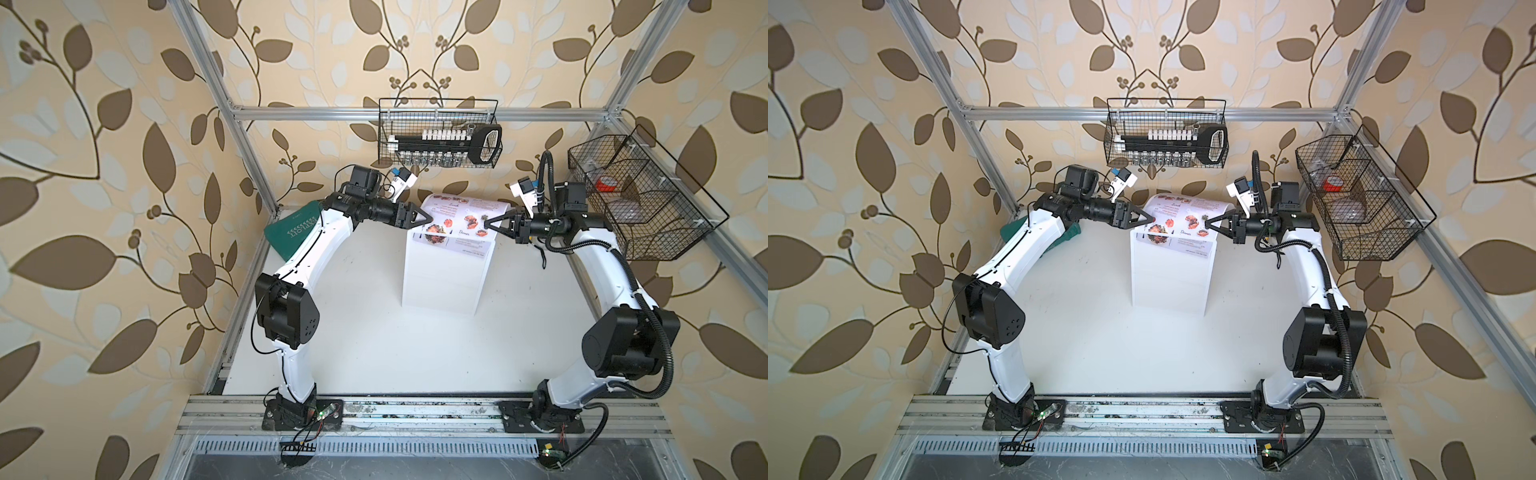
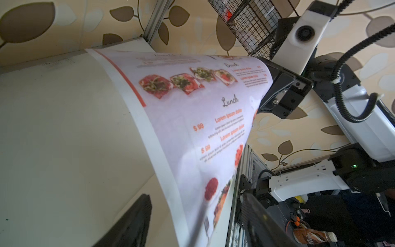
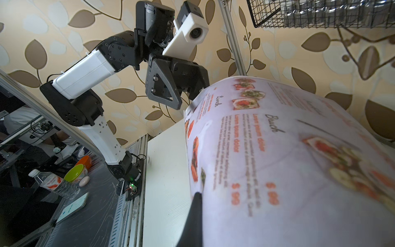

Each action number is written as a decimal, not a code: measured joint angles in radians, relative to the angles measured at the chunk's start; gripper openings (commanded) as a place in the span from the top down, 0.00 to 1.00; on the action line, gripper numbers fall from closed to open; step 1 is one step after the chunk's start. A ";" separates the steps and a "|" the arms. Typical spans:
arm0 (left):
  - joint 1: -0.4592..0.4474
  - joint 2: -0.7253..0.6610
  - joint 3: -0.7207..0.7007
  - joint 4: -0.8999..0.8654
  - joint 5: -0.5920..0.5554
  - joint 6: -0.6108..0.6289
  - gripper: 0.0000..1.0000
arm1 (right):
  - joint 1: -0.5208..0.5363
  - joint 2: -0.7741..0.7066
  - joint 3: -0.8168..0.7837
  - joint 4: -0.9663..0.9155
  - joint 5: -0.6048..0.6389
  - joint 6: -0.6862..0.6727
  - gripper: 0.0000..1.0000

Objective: Insert the menus into the narrow rack
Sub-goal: Insert the menu into the narrow rack.

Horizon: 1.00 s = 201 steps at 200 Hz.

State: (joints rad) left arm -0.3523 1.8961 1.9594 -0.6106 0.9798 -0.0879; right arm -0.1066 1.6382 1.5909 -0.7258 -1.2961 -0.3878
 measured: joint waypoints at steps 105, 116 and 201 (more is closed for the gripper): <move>0.000 0.190 0.320 -0.131 0.113 -0.023 0.47 | 0.010 0.039 0.058 -0.140 -0.005 -0.129 1.00; 0.000 0.200 0.326 -0.132 0.113 -0.028 0.55 | 0.010 0.042 0.064 -0.148 -0.005 -0.131 1.00; 0.000 0.166 0.212 -0.023 0.111 -0.069 0.99 | -0.008 0.039 0.039 0.055 -0.053 0.079 0.81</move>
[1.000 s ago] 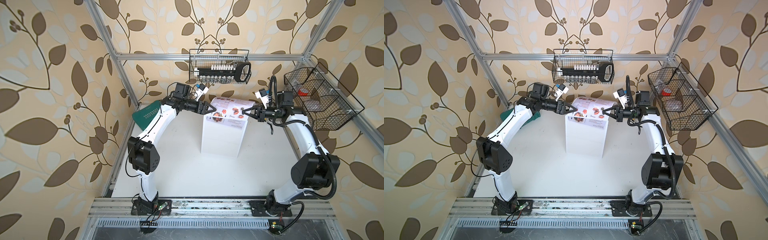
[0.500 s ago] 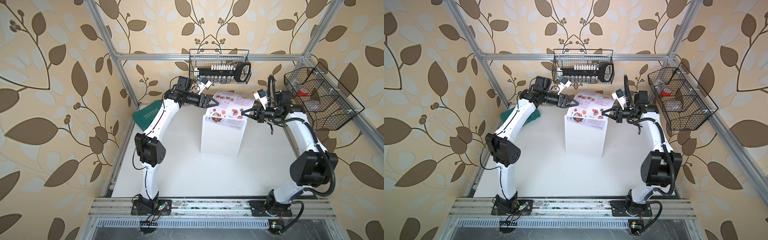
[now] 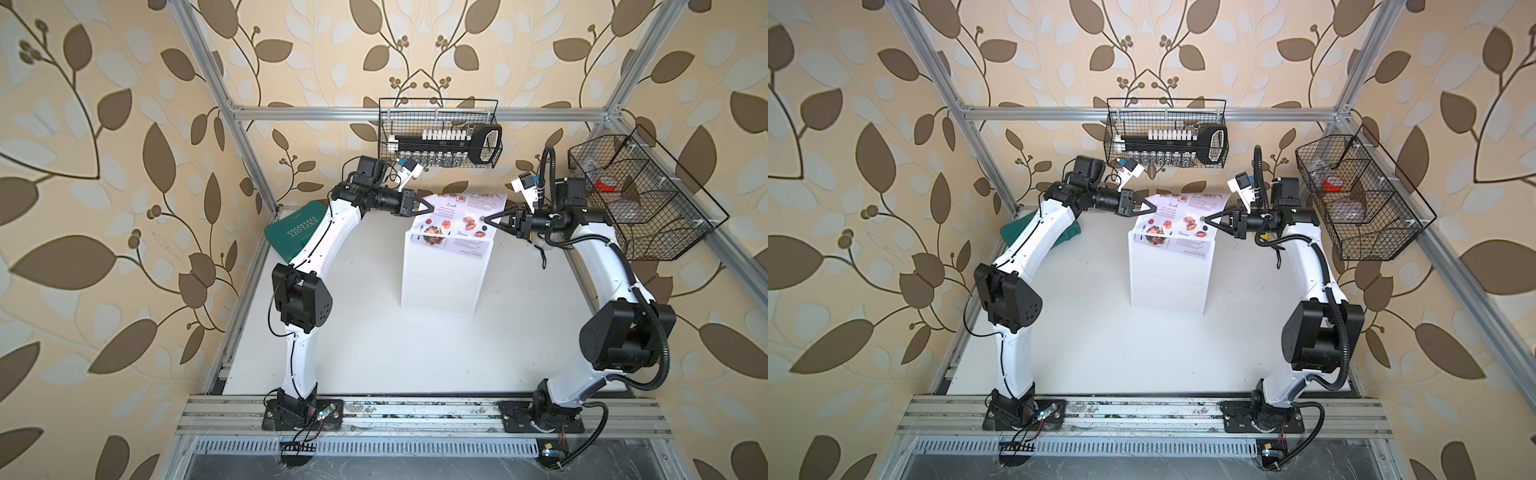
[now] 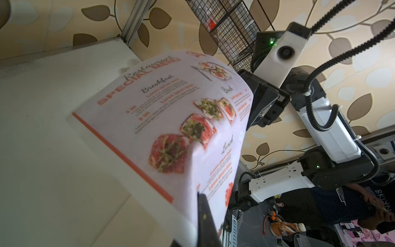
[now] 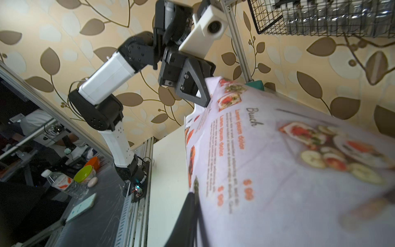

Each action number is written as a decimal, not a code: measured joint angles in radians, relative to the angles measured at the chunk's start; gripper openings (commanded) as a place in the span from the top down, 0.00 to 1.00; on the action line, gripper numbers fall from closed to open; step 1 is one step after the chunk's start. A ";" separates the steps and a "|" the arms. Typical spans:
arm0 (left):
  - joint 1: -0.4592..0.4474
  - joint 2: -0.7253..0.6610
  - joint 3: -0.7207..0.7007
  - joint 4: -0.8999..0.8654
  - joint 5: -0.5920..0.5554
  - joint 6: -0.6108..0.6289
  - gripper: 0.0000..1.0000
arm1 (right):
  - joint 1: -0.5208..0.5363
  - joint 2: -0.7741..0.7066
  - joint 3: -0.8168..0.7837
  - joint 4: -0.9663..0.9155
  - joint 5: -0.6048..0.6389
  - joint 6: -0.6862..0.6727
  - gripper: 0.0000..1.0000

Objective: Insert the menus into the narrow rack
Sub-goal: Insert the menu into the narrow rack.

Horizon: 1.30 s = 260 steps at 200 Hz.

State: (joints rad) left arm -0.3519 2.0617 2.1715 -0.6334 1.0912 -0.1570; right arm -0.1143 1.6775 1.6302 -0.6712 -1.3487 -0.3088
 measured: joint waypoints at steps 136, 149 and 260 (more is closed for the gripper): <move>0.000 -0.151 -0.190 0.168 -0.027 -0.066 0.93 | 0.008 -0.035 -0.143 0.529 -0.039 0.511 1.00; 0.000 -0.162 -0.221 0.168 -0.032 -0.061 0.93 | 0.012 -0.035 -0.139 0.510 -0.038 0.498 1.00; 0.000 -0.200 -0.274 0.143 -0.066 -0.007 0.47 | 0.042 -0.017 -0.042 0.154 0.005 0.169 1.00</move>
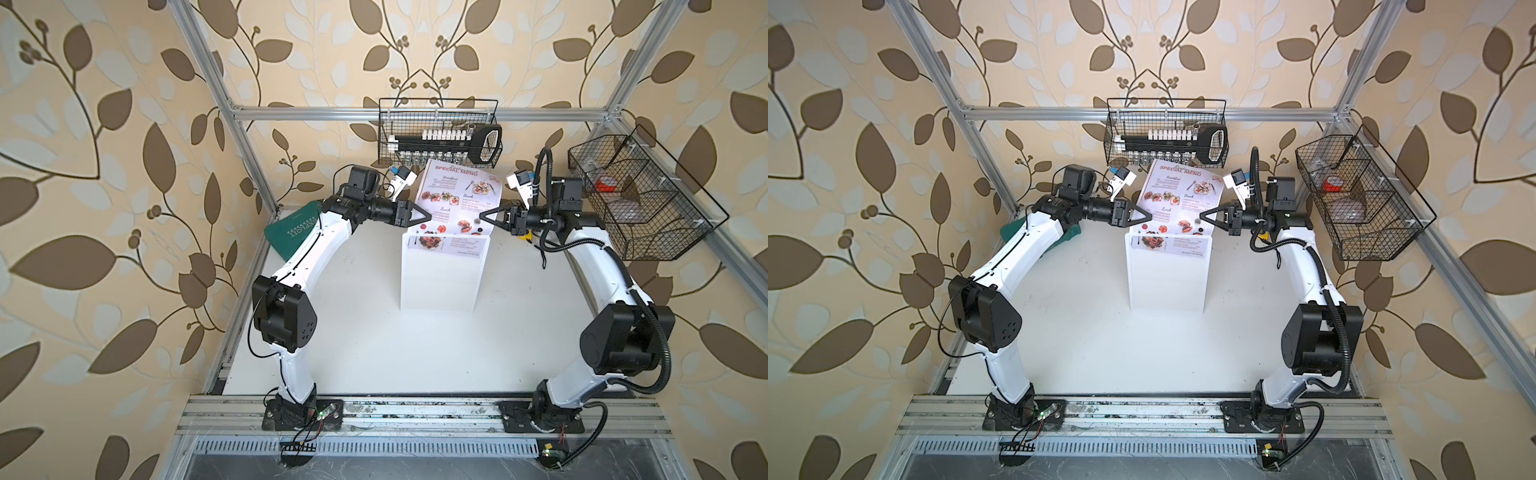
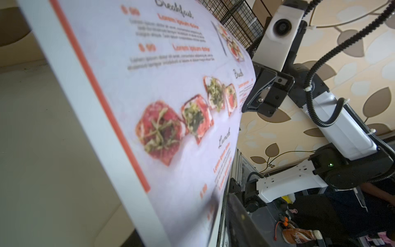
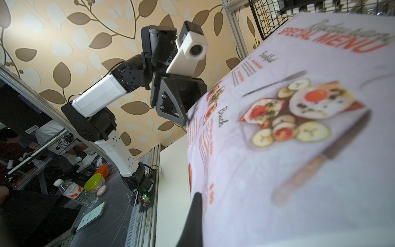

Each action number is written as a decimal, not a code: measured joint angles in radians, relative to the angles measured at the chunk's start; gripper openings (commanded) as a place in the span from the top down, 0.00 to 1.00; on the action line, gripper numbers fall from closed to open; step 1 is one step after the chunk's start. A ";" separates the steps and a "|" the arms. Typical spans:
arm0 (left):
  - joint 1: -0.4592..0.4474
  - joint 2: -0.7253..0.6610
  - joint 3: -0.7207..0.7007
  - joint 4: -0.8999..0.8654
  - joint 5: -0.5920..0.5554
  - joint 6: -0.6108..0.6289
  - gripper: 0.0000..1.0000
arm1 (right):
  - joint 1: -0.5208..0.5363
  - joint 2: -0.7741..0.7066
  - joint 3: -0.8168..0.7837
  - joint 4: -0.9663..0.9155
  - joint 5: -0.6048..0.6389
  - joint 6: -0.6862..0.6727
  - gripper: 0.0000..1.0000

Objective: Insert the menus into the narrow rack
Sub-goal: Insert the menu into the narrow rack.

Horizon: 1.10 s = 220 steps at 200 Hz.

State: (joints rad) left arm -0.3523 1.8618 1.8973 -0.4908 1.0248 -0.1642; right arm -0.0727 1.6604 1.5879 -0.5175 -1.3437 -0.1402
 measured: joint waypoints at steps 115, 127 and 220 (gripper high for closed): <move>0.000 0.062 0.190 -0.052 0.042 0.004 0.96 | 0.003 0.027 0.062 -0.137 0.011 -0.104 0.82; 0.001 0.062 0.177 -0.037 0.041 0.004 0.98 | 0.003 0.027 0.062 -0.105 0.005 -0.066 0.80; 0.005 0.042 0.043 0.107 -0.010 -0.045 0.96 | -0.007 -0.008 -0.034 0.285 -0.045 0.269 1.00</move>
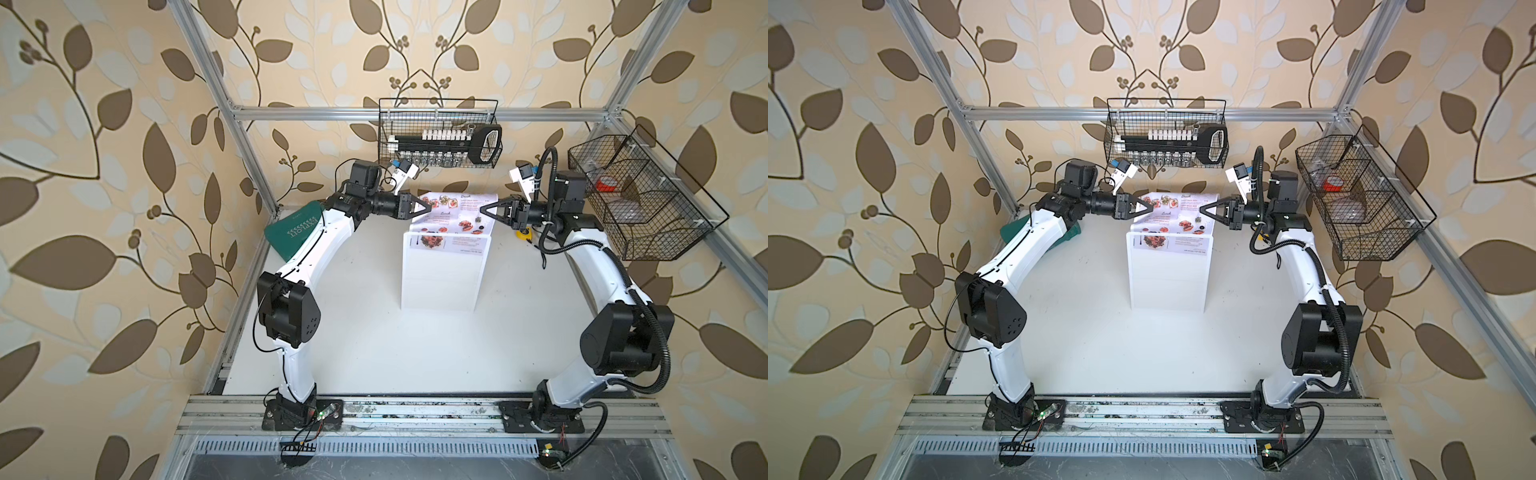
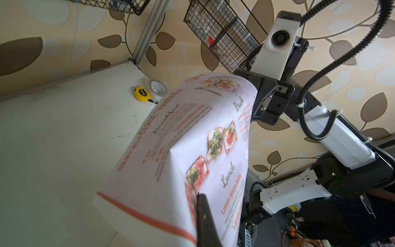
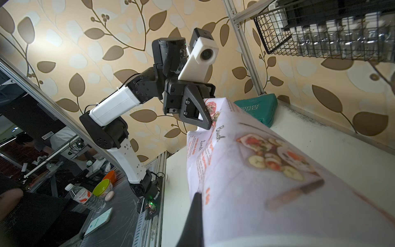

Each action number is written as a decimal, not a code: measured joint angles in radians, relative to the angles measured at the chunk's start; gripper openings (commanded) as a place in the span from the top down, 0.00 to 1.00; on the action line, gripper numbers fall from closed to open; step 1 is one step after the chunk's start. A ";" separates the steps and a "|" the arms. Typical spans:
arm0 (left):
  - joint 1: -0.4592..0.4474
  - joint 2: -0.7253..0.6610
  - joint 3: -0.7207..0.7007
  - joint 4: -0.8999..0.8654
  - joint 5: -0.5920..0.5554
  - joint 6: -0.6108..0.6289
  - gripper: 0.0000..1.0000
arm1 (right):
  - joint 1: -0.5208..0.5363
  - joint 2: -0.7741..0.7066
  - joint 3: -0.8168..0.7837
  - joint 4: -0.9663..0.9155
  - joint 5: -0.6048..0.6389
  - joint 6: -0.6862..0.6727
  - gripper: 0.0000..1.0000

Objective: Insert the menus into the narrow rack
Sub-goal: Insert the menu into the narrow rack.

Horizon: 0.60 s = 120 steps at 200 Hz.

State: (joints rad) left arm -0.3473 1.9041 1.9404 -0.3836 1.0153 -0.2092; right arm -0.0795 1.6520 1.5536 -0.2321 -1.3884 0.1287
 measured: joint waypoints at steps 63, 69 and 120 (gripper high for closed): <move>-0.003 -0.061 -0.082 0.020 -0.033 0.018 0.93 | 0.004 0.000 0.000 -0.057 0.011 -0.060 1.00; -0.004 -0.064 -0.087 0.018 -0.040 0.024 0.92 | 0.005 0.000 0.000 -0.064 0.014 -0.068 1.00; -0.005 -0.085 -0.125 0.002 -0.090 0.066 0.66 | 0.006 0.000 0.000 -0.118 0.047 -0.137 0.95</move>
State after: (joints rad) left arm -0.3519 1.8191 1.8156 -0.3820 0.9257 -0.1429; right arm -0.0738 1.6520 1.5539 -0.3504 -1.3411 -0.0078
